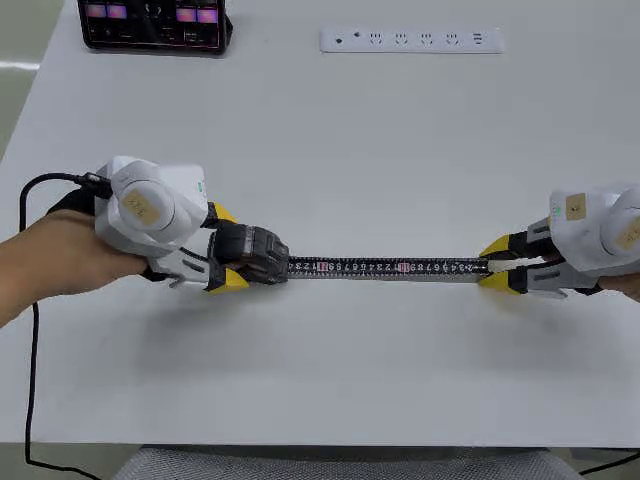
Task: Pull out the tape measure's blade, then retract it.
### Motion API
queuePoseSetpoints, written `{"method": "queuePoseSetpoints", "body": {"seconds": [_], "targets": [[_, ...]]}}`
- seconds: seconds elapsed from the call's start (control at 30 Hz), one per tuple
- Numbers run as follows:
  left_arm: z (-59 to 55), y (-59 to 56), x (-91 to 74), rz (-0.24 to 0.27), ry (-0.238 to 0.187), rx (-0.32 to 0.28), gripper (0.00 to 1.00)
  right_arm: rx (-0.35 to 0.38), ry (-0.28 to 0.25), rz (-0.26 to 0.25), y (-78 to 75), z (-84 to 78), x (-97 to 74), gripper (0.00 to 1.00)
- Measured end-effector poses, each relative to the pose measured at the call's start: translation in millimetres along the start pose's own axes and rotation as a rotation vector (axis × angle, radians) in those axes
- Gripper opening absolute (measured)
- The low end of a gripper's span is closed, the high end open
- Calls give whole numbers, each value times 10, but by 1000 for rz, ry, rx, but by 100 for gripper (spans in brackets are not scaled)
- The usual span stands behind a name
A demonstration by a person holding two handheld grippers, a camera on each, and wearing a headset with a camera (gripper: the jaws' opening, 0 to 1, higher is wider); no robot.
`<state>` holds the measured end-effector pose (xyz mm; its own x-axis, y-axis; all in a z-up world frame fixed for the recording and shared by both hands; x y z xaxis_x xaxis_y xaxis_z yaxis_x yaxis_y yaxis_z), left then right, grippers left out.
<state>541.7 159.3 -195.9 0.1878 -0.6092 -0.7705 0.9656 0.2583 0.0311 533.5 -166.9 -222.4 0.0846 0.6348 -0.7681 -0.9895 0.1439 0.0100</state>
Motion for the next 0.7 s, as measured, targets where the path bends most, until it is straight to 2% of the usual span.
{"method": "queuePoseSetpoints", "body": {"seconds": [0.3,0.6,0.7], "targets": [[-18,-21,14,-8,14,10,41,22,-6,-5,17,11,-9,25],[-11,-15,-13,0,7,-4,43,43,-19,-15,2,21,-23,28],[3,-14,-45,7,-2,-11,44,63,-41,-27,-6,47,-49,28]]}}
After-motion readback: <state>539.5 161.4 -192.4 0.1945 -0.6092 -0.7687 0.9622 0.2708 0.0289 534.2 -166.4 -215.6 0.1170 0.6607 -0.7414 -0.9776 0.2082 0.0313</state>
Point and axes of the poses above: the centre of the closed fingertips' face, and the gripper's own axes: x roughly forward along the fingers, y roughly to its left, z roughly out of its top, the point moved 5 cm from there along -x, roughly backward along the fingers, and after that the axes turned 4 degrees about -y, right-handed, at the moved point
